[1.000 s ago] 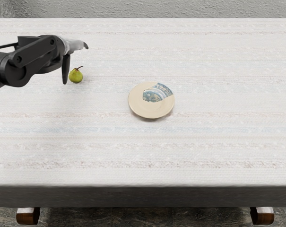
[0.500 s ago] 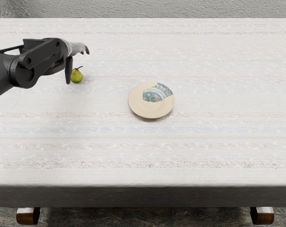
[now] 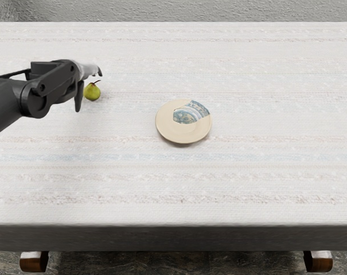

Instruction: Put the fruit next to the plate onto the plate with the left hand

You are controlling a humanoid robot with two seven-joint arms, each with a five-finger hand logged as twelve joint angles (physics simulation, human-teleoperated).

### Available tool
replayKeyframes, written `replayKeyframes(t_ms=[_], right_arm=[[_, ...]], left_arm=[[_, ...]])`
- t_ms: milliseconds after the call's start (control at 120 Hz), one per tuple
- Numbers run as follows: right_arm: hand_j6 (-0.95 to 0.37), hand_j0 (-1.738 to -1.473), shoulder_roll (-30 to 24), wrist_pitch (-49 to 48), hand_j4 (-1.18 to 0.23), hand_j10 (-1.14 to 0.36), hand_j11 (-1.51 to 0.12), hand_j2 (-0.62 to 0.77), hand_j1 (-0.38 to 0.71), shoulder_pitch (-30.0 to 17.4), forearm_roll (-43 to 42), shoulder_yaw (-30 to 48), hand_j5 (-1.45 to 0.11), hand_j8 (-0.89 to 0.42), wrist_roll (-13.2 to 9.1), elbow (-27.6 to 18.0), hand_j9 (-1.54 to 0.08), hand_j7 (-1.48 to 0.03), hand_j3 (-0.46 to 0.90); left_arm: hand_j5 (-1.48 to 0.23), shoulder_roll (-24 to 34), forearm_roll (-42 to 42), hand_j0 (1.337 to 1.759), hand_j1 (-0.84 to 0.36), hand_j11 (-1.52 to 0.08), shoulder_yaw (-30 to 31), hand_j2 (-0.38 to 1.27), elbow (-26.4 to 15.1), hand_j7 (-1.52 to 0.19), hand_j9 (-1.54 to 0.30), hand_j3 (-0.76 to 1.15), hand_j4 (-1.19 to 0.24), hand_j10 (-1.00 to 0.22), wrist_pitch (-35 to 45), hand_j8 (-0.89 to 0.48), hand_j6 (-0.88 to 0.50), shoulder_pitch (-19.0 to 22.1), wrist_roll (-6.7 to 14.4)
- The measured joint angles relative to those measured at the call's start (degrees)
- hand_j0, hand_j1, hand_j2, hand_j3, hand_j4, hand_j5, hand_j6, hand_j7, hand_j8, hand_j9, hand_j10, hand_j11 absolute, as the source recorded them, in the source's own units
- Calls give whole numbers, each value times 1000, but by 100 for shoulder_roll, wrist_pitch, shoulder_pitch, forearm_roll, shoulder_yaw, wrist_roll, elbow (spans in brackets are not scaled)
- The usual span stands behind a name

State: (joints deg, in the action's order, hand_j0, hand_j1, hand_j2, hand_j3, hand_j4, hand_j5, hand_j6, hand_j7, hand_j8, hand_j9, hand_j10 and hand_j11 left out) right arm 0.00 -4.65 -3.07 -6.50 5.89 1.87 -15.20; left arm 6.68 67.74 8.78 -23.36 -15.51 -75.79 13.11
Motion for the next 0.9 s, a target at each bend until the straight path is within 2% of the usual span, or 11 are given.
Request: replayKeyframes(t_ms=[200,342,433,667,900], right_arm=[[-33,-1658,0,0,-33,-33,-43,-7,-309,0,0,0,-43,-33,-1,-1,-43,-43,0],[-33,-1658,0,0,-33,-33,-43,-7,-309,0,0,0,-43,-33,-1,-1,-43,-43,0],[-33,-1658,0,0,-33,-33,-43,-7,-309,0,0,0,-43,-33,-1,-1,-43,-43,0],[-33,-1658,0,1,-33,-33,-43,-7,-309,0,0,0,-43,-33,3,-7,-43,-43,0],[-33,-1658,0,1,-33,-33,-43,-7,-309,1,0,0,-43,-33,1,-9,-43,-43,0]], left_arm=[[-218,-11,-30,1658,148,-218,77,34,135,-218,-218,0,-169,-169,68,-169,-170,-15,-175],[-218,-294,-49,1658,148,-218,327,34,410,-218,-218,0,-168,-168,387,-169,-169,-6,-497],[-218,-325,-56,1658,148,-218,412,34,519,-218,-218,0,-168,-168,572,-169,-169,2,-613],[-218,-413,-62,1658,148,-218,550,34,669,-218,-218,0,-168,-168,767,-169,-169,247,-698],[-225,-431,-210,1658,141,-225,639,35,709,-225,-225,0,-174,-174,748,-174,-175,257,-735]])
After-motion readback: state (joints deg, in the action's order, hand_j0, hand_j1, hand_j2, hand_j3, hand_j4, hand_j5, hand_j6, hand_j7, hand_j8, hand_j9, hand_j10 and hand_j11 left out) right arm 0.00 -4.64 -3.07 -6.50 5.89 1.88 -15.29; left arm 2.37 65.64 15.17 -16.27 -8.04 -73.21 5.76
